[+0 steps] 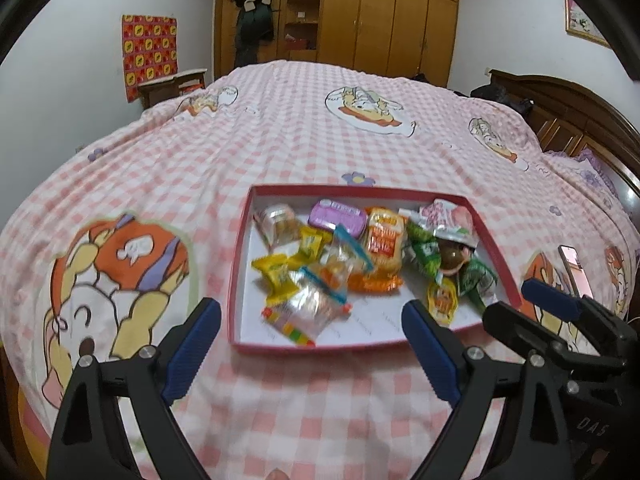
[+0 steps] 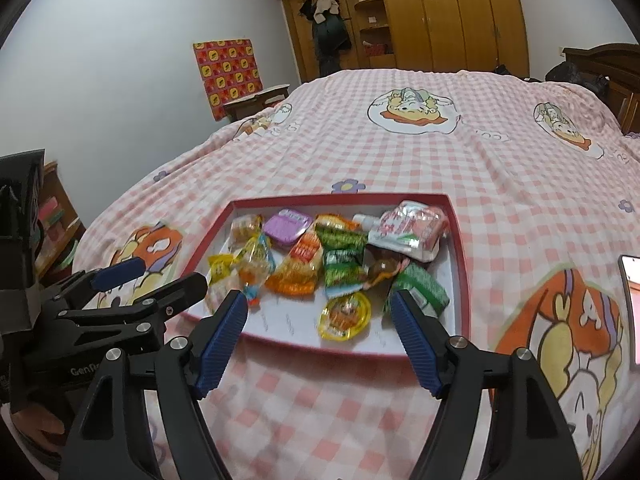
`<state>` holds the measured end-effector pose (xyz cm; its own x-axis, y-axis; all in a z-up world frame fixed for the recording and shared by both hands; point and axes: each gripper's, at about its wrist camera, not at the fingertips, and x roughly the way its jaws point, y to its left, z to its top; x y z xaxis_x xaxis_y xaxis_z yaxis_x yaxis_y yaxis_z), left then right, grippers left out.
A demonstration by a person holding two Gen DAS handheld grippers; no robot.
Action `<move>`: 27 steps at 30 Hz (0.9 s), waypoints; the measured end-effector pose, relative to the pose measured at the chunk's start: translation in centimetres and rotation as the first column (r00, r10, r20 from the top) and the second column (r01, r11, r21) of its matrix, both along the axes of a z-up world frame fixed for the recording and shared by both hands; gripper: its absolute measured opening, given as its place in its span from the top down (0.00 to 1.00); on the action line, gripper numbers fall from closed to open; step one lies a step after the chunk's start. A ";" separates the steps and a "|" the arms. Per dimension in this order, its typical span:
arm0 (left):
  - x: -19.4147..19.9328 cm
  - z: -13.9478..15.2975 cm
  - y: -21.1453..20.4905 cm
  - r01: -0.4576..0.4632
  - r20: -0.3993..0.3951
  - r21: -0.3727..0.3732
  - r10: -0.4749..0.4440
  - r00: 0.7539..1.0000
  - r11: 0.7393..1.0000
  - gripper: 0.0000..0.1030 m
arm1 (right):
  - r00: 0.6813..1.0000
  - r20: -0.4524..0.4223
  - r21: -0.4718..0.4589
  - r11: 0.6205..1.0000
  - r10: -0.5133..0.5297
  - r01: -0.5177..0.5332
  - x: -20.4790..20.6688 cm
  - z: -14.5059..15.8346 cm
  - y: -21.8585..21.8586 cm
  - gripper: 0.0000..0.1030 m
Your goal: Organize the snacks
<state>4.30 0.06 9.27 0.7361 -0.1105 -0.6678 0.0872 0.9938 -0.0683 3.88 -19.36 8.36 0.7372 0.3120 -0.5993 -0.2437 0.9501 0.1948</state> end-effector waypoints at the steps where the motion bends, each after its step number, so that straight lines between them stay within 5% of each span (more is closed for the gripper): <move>1: -0.2 -0.2 0.1 -0.003 -0.006 -0.004 0.003 1.000 1.000 0.08 | 1.000 -0.005 0.002 1.000 0.001 -0.001 -0.3 -0.2 0.0 0.26; 27: 1.1 -7.6 -1.2 0.014 -0.181 0.049 -0.005 0.984 0.999 0.08 | 0.984 -0.144 -0.088 0.992 -0.102 0.090 0.5 -7.2 -0.7 0.26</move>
